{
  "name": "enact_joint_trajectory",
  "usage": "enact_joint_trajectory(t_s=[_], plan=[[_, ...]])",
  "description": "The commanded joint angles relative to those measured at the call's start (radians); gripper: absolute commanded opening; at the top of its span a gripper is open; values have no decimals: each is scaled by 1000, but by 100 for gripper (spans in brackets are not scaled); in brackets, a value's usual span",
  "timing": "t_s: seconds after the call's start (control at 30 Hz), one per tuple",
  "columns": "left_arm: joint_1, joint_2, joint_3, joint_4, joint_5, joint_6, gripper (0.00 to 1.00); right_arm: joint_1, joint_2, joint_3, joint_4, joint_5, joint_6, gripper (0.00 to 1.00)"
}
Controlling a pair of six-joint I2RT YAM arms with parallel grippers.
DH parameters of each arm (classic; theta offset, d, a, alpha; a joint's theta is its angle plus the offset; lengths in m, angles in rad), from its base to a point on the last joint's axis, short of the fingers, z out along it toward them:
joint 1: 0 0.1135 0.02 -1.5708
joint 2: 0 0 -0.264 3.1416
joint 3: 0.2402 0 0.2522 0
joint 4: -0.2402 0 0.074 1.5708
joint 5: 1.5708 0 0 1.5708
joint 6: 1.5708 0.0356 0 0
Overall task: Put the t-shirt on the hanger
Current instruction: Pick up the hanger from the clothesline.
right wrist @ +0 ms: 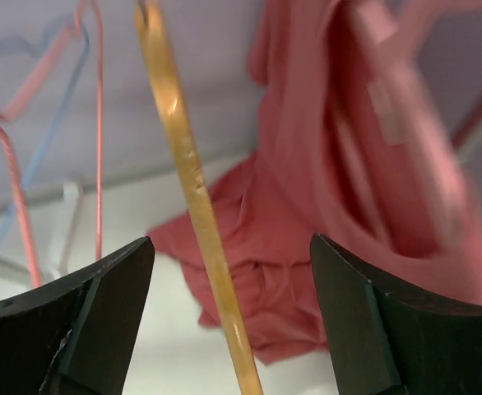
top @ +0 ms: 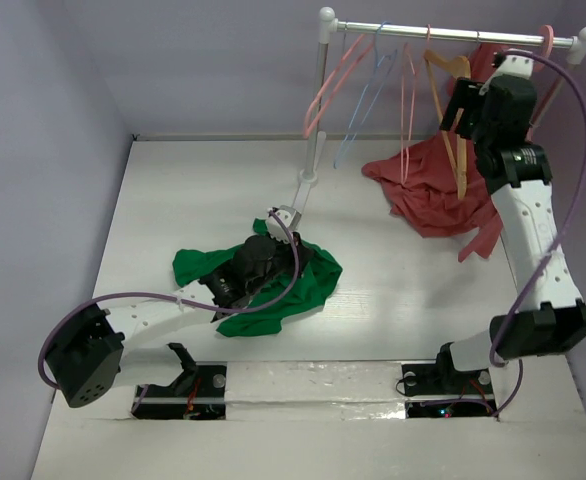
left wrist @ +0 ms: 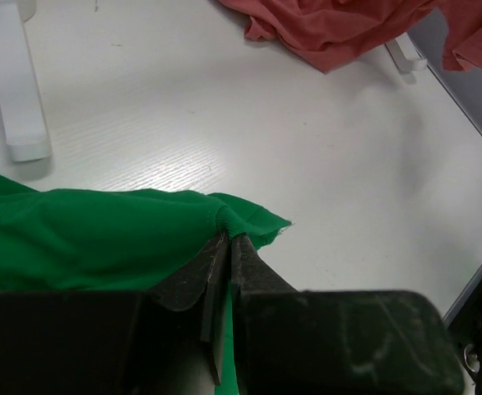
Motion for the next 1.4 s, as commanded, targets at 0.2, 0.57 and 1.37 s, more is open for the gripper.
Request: enact_joint_trajectory(t_s=[0.2,0.57,1.37], plan=[[5,-24,-12,89,62,-11,0,-35,112,76,-40,-110,-88,59],[5,-18,-10,92,71,-15,0,-35,115,85,-26,-99,-131,0],[5,-47,-33,124,63,-28,0,-35,-222,-292,164,-231,-4,0]])
